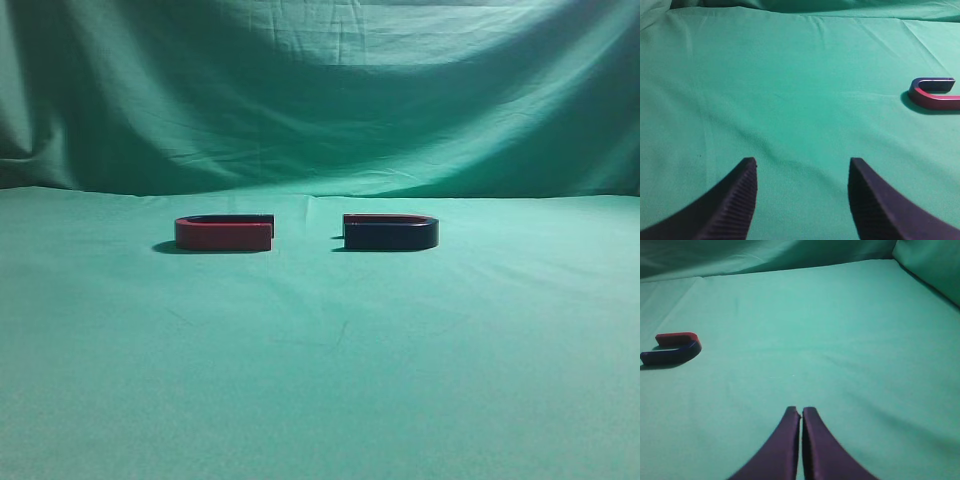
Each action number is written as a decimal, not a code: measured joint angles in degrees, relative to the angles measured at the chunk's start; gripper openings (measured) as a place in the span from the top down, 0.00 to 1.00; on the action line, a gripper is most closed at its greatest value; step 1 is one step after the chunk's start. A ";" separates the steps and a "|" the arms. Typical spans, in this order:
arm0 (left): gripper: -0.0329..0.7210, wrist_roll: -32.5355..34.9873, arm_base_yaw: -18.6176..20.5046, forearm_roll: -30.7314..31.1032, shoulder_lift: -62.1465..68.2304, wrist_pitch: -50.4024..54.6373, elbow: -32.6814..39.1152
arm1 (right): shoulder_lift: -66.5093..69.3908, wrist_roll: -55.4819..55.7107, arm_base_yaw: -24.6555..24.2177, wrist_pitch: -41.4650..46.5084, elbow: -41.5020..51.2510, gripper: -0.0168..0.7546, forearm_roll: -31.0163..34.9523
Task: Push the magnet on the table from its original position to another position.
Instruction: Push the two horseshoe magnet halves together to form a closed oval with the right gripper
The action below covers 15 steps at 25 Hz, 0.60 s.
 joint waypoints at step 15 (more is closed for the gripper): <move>0.46 0.00 0.00 0.00 0.00 0.00 0.00 | 0.00 0.00 0.00 0.00 0.00 0.98 0.00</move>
